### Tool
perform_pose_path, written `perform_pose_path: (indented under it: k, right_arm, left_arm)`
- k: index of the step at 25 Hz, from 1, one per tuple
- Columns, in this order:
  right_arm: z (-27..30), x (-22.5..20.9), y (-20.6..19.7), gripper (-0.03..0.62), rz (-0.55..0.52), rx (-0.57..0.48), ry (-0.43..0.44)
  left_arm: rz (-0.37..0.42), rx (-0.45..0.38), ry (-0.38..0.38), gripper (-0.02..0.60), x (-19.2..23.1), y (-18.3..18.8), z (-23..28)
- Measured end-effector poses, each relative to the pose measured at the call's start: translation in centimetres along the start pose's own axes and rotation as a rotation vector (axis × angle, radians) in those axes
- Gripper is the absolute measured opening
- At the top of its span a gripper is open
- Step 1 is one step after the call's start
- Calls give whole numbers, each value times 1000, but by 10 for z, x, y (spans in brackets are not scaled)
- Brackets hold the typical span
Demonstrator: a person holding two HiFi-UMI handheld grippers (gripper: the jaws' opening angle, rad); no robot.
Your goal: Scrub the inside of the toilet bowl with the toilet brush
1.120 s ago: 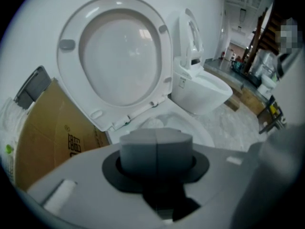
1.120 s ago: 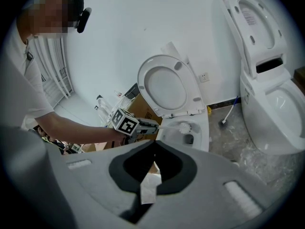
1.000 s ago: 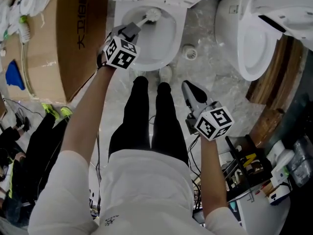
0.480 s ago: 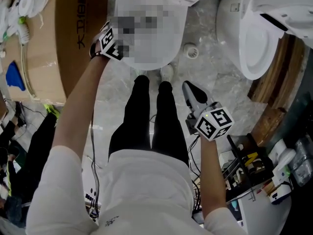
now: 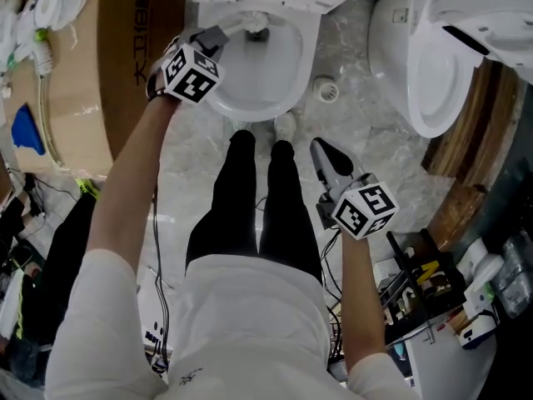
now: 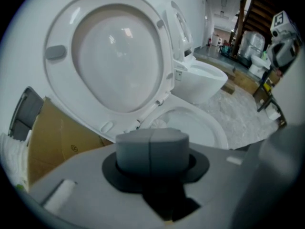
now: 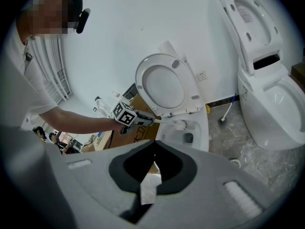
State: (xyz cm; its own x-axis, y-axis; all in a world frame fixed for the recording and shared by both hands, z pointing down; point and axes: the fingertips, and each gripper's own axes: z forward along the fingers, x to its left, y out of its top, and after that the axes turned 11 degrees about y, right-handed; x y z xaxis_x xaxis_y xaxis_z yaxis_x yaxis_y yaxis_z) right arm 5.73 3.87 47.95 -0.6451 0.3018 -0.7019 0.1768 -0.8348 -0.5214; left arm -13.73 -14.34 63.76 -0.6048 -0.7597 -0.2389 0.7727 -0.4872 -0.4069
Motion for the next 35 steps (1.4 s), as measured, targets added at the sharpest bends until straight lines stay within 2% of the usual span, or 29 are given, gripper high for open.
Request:
perform_pose_path:
  k: [17,35]
  right_arm:
    - [4,7,-6,0,-27,34,21]
    - [7,24,-13,0,-63,63,46]
  left_arm:
    - [-46,50,60,152,22,-45,-18]
    - [-109,76,84,153,15,-84,-40]
